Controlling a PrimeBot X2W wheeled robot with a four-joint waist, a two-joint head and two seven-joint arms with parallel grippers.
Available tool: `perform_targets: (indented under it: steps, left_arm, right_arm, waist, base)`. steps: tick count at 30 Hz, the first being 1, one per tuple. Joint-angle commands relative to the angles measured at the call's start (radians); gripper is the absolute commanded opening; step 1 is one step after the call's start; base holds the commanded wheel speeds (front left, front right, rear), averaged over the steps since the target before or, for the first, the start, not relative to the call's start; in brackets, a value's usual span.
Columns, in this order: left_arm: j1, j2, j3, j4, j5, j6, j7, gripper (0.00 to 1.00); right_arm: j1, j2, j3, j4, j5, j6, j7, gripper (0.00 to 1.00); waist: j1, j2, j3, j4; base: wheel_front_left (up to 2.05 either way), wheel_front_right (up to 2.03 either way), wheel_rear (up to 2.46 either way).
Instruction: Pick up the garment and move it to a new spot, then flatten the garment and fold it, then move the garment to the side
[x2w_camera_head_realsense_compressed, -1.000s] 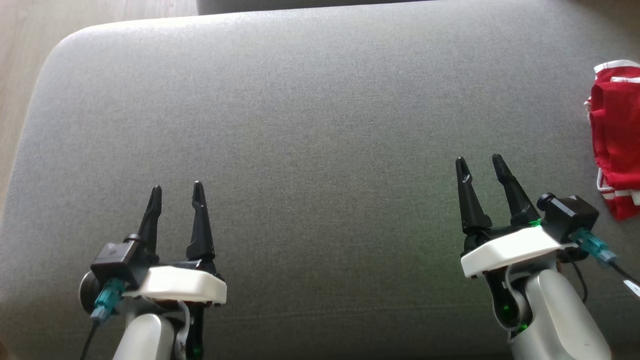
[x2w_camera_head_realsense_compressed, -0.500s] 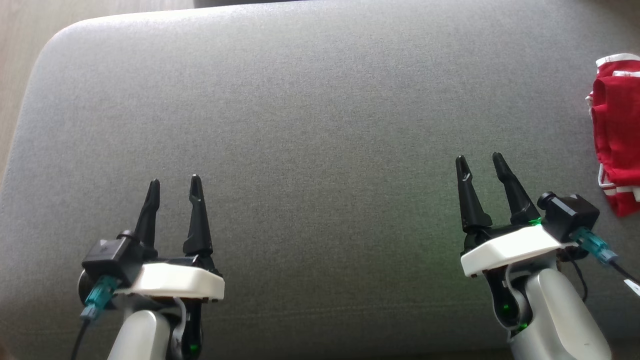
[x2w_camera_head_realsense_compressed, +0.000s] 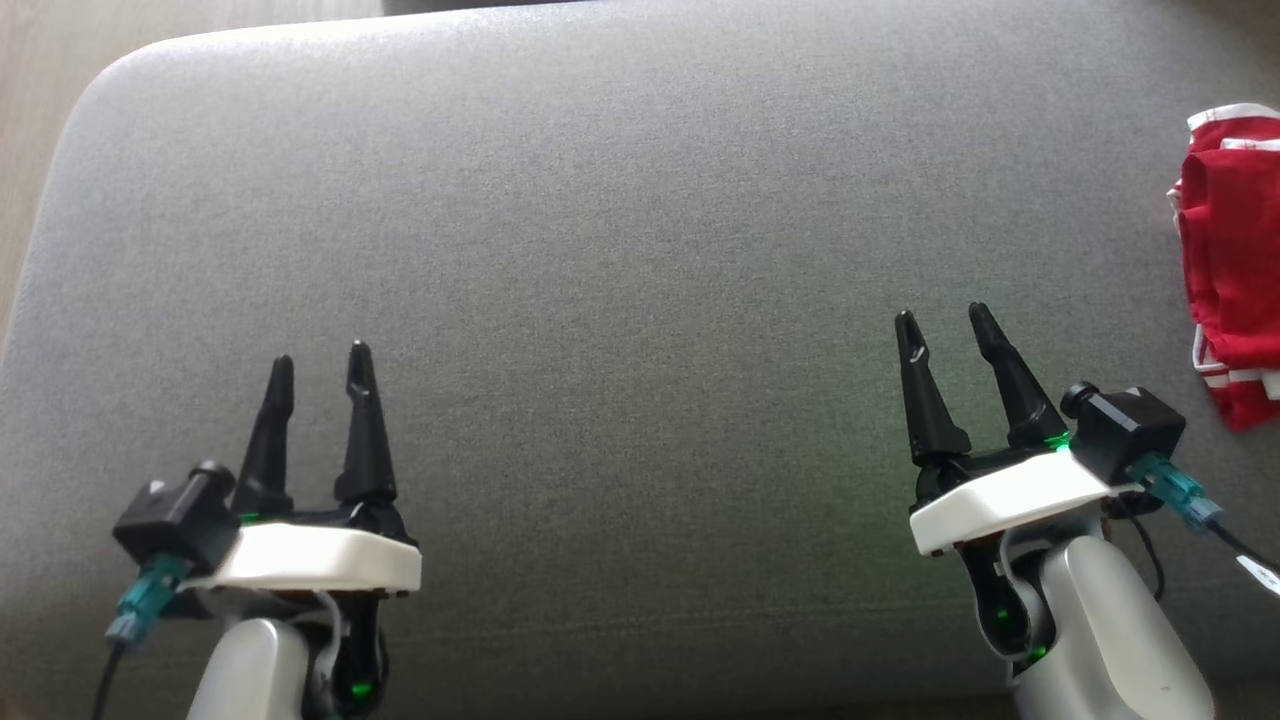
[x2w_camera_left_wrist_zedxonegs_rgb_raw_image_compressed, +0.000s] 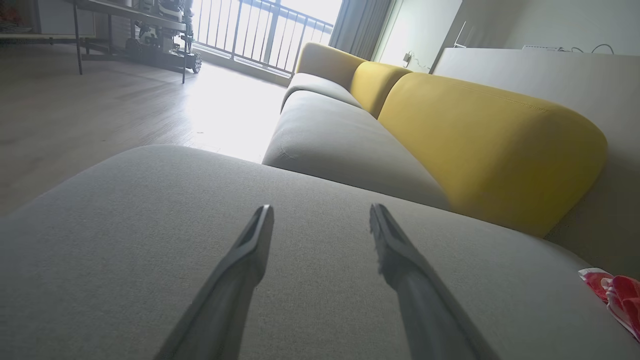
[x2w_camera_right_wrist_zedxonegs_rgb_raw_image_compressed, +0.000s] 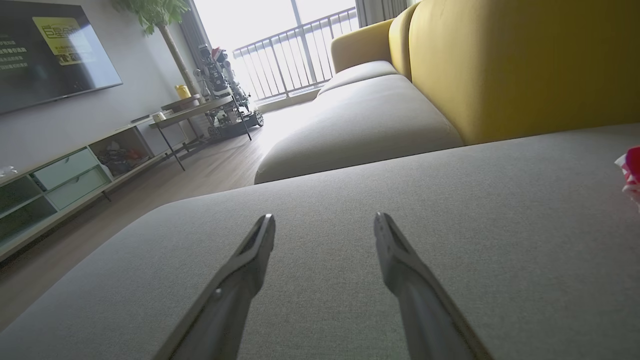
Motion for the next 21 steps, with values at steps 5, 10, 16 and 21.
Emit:
perform_targets:
  steps: [5, 10, 16, 21]
  left_arm:
    - [-0.026, 0.002, 0.047, -0.030, -0.028, 0.000, -0.005, 1.00]
    - [0.003, 0.000, 0.017, 0.002, -0.074, -0.001, 0.000, 0.00]
    - [0.020, 0.001, 0.018, 0.050, -0.105, -0.003, 0.007, 0.00]
    - [0.017, 0.004, 0.023, 0.055, -0.156, -0.009, 0.018, 0.00]
  right_arm:
    - [-0.032, 0.012, 0.019, -0.036, 0.007, 0.000, -0.006, 1.00]
    - [0.000, 0.000, -0.001, -0.001, 0.000, 0.000, 0.000, 0.00]
    - [0.021, -0.001, 0.001, 0.040, 0.031, 0.000, 0.006, 0.00]
    - [0.024, -0.005, -0.005, 0.038, 0.086, 0.000, 0.017, 0.00]
  waist:
    - [0.0000, 0.0000, -0.002, 0.001]
    - [0.0000, 0.0000, -0.005, 0.000]
    - [0.0000, 0.0000, -0.009, 0.000]
    - [0.0000, 0.0000, -0.015, -0.001]
  base:
    - [0.00, 0.00, 0.00]
    - [0.00, 0.00, 0.00]
    - [0.00, 0.00, 0.00]
    - [0.00, 0.00, 0.00]
